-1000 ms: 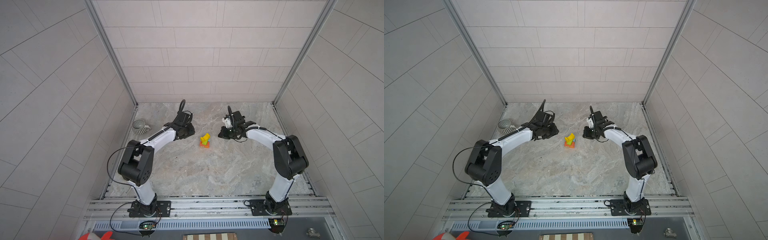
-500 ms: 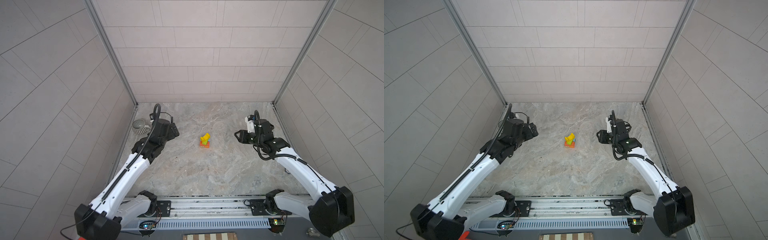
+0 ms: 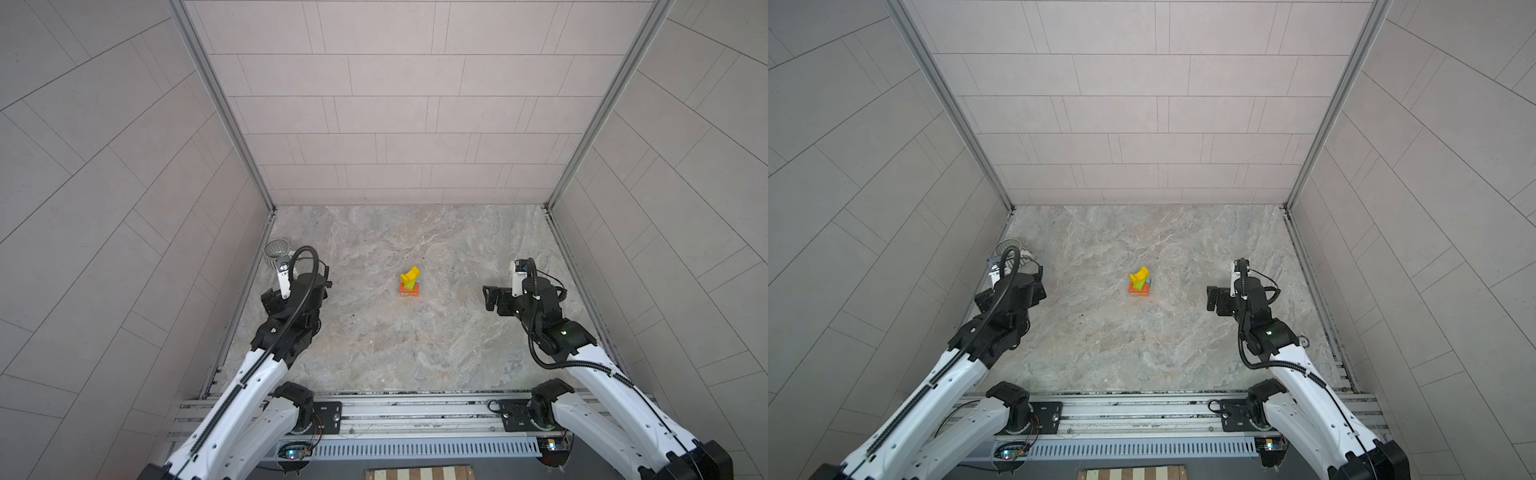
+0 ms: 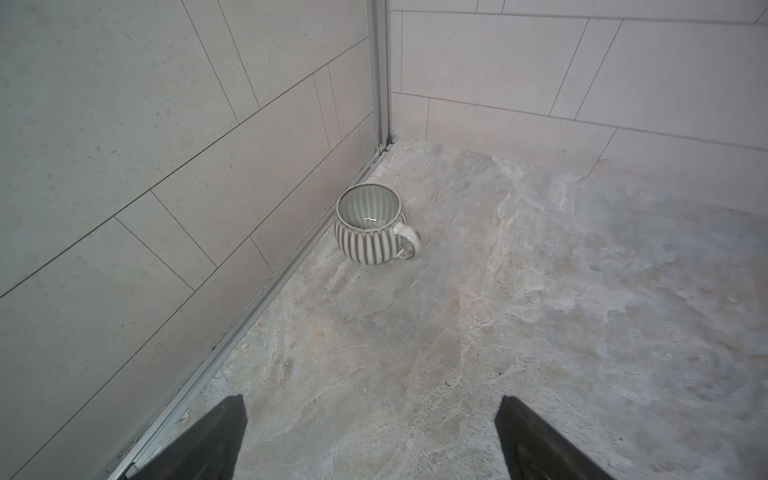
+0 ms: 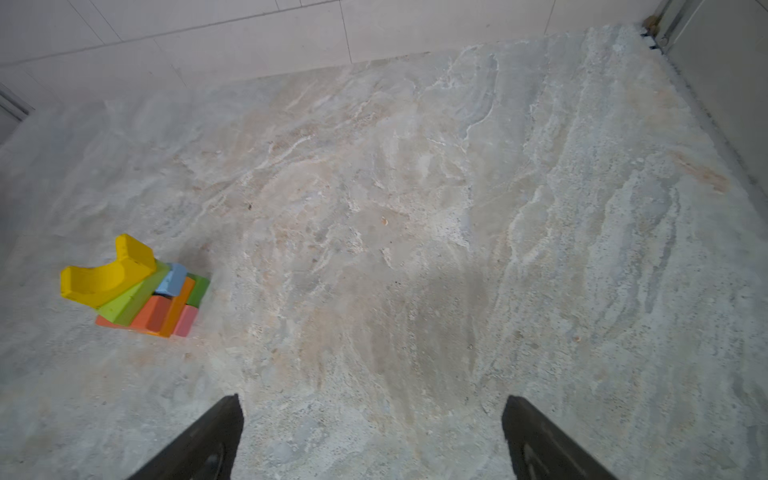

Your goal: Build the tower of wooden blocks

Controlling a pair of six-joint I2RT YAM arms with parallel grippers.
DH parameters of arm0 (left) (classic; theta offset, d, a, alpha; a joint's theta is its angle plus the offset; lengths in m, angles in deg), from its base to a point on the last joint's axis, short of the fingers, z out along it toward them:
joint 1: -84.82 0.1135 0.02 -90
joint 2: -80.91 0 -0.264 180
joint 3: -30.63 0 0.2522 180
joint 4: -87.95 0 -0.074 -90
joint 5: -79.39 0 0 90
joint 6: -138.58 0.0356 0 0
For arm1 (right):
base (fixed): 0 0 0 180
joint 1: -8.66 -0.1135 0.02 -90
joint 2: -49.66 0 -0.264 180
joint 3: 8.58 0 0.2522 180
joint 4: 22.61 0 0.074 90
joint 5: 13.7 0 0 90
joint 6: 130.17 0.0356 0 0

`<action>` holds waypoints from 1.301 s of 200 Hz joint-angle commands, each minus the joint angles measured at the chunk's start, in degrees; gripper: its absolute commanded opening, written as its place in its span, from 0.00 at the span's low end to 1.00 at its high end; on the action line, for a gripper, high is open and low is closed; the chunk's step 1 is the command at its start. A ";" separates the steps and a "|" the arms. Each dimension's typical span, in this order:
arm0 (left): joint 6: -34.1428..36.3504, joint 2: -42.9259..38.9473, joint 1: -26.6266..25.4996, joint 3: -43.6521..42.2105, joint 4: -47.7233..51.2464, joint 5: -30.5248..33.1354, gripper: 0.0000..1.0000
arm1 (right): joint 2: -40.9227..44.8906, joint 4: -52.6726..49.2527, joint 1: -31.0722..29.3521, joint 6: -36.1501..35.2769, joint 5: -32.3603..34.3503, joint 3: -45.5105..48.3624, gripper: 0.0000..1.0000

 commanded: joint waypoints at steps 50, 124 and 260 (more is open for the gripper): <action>10.74 23.50 5.96 2.66 -13.33 -1.78 1.00 | 7.05 20.86 0.21 -3.35 19.88 13.40 1.00; 21.21 35.16 6.74 -7.83 -51.17 -8.80 1.00 | -3.47 43.14 4.09 -14.18 25.15 18.58 0.99; 20.27 30.71 12.99 -16.36 -67.37 -15.93 1.00 | -40.78 93.96 4.25 -19.56 27.59 23.64 0.99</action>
